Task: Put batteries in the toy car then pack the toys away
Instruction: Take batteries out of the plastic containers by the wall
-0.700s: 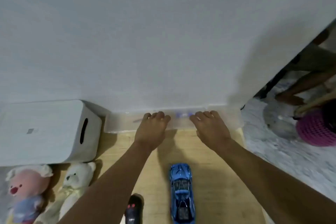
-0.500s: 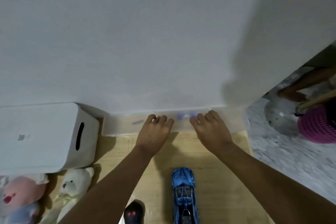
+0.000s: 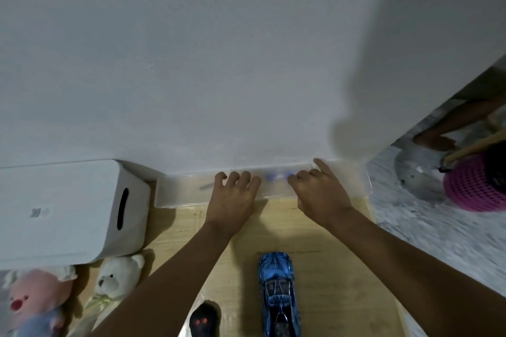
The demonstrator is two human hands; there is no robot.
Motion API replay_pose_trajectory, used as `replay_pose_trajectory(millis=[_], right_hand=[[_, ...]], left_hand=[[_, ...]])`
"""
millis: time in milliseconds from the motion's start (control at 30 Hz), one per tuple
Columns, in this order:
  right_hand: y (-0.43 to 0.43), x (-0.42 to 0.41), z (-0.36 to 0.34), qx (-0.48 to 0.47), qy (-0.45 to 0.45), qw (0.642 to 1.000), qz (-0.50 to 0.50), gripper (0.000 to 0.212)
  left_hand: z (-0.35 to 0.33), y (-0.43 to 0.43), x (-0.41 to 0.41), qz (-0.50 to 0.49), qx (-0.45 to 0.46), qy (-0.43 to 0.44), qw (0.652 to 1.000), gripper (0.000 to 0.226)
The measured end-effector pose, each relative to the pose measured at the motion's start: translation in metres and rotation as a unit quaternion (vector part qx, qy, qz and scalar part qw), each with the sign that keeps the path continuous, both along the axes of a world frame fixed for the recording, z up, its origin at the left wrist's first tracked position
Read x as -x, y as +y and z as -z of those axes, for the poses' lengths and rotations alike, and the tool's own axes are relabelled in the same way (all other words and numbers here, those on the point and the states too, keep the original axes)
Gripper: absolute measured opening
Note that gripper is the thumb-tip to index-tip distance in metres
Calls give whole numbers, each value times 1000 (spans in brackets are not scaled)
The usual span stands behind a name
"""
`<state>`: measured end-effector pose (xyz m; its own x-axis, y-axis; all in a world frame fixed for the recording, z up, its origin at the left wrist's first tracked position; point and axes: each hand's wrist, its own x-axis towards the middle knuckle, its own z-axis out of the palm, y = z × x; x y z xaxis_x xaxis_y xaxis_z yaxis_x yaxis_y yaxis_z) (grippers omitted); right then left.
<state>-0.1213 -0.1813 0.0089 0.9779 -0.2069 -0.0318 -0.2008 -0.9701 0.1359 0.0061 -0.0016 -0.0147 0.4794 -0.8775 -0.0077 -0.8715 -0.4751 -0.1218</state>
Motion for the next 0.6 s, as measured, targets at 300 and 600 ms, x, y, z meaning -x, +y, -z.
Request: replay_pose_trajectory(millis=[300,600], right_hand=[[-14,3,-26,-175,-175,965,90,26],[1,-5,-10,-302,-303,879,210,17]], left_hand=[[-3,6,8,-54,56,28,997,100],[8,10,12,9,76,-36,996,89]])
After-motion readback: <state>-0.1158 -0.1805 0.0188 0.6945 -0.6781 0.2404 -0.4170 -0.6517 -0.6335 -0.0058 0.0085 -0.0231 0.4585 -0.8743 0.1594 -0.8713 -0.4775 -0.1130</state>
